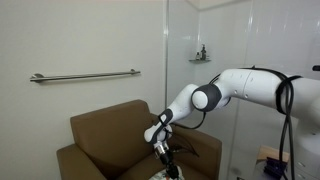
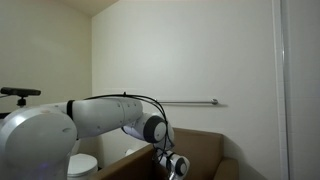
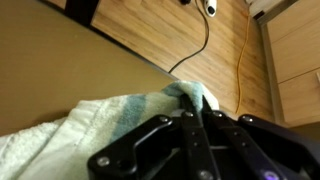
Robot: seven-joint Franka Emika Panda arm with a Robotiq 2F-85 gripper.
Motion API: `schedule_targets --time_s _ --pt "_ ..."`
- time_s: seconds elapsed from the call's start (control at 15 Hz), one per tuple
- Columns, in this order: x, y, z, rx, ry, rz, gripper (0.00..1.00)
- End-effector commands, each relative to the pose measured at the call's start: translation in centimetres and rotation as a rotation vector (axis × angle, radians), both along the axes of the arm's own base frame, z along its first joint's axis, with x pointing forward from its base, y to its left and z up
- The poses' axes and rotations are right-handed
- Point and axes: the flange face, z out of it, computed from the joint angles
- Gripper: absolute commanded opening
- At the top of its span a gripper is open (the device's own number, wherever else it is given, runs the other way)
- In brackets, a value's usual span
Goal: Use the towel to wipe the seat of the sofa.
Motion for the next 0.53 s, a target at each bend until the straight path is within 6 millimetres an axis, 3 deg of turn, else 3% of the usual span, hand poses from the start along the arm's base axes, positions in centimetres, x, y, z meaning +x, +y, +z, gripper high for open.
schedule_targets --time_s 0.0,0.2,0.47 --pt "-2.8 0.8 3.4 0.031 0.105 0.0 0.05" --pt "-3.9 0.4 4.6 0.007 0.116 -0.035 0.05" --pt "-3.6 -3.5 2.9 -0.011 0.157 -0.099 0.05"
